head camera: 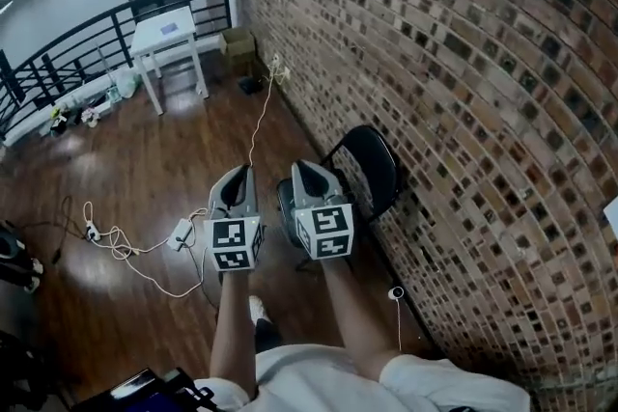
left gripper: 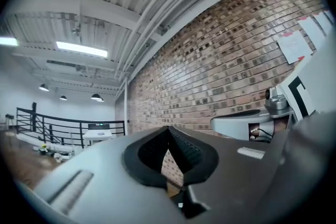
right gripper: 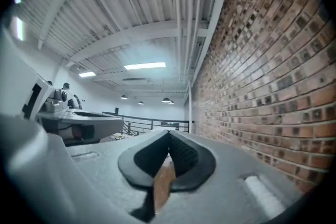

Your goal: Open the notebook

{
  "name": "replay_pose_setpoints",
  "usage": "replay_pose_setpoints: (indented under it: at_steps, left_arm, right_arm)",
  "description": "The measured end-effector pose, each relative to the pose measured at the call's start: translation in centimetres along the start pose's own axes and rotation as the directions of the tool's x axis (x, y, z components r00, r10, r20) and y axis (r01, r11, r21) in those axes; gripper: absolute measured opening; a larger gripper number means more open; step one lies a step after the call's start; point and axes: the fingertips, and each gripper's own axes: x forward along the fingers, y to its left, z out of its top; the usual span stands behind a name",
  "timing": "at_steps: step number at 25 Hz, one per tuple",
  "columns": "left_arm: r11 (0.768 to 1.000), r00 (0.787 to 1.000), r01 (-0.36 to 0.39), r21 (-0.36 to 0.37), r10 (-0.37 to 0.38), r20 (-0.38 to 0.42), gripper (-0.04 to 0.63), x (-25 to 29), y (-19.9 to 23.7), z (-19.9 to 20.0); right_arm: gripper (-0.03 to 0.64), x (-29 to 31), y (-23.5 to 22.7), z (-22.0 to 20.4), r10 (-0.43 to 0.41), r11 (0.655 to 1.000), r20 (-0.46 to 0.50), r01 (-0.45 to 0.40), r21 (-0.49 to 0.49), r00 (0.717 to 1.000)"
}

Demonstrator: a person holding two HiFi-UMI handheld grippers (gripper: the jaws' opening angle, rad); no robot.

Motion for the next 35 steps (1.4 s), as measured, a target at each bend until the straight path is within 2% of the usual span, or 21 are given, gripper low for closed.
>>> replay_pose_setpoints:
  at_steps: [5, 12, 25, 35]
  left_arm:
    - [0.993, 0.993, -0.122, 0.007, 0.122, 0.007, 0.017, -1.0, 7.1, -0.6]
    - [0.978, 0.979, -0.206, 0.012, 0.206, 0.008, 0.017, -0.7, 16.3, -0.5]
    - [0.974, 0.974, -0.227, -0.006, 0.227, 0.022, 0.017, 3.5, 29.2, -0.4]
    - [0.971, 0.971, -0.237, -0.039, 0.237, -0.013, 0.017, 5.9, 32.6, -2.2]
  right_arm:
    - [-0.014, 5.7, 5.7, 0.0, 0.121, 0.993, 0.011, -0.121, -0.003, 0.993]
    - [-0.014, 13.2, 12.7, 1.2, 0.227, 0.974, 0.019, -0.227, -0.009, 0.974]
    - [-0.014, 25.0, 19.8, 2.4, 0.27, 0.962, 0.02, -0.269, -0.035, 0.963]
    - [-0.014, 28.9, 20.9, 1.0, 0.293, 0.955, -0.021, -0.293, -0.036, 0.956]
